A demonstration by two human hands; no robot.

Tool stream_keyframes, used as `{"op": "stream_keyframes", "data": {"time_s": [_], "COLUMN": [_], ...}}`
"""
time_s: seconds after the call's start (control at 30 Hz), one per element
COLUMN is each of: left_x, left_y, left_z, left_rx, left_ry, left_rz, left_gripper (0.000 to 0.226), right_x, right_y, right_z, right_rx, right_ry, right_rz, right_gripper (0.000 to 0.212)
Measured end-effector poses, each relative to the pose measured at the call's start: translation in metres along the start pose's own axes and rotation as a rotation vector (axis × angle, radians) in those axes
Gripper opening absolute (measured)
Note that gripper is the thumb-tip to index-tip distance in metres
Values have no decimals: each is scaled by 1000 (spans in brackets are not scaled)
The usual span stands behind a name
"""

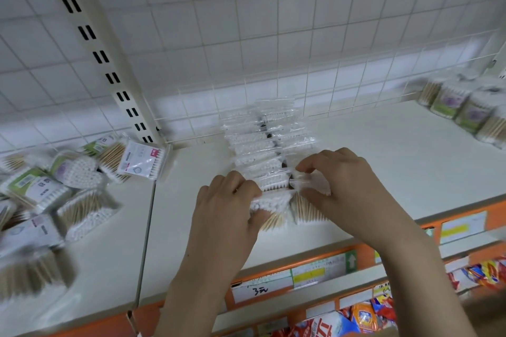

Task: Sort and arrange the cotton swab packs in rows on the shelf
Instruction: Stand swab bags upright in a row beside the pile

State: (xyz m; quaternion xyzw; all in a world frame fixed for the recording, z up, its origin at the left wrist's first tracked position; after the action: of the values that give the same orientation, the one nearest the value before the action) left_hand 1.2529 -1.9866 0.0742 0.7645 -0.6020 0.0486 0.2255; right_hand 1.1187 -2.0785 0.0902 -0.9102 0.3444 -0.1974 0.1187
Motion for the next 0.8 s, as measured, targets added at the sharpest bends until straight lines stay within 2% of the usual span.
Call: {"op": "stream_keyframes", "data": {"time_s": [0.13,0.47,0.8], "left_x": [1,2,-1], "left_y": [-1,-1,-7], "left_z": [1,6,-4], "left_rx": [-13,-22,-1], "left_ry": [-4,-14,19], "left_rz": [-9,-2,10], "left_gripper": [22,24,44], "right_x": [-1,2,6], "right_y": [1,2,-10], "right_z": [3,2,2], "right_rx": [-58,-48,-25], "right_ry": [-75,-70,-60], "right_rz": [-12,-5,-34], "right_gripper": [35,37,35]}}
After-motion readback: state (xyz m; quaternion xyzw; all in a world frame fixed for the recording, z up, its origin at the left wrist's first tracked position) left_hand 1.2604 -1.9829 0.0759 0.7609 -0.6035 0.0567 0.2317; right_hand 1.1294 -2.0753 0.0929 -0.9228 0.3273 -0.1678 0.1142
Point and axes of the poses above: each hand's wrist, its own x-axis towards the middle knuckle, its own z-axis out of the palm, y = z × x, the point moved 5 cm from there along x, towards the middle knuckle, and after that the axes turned 3 degrees about -z, right-handed, at the moved point
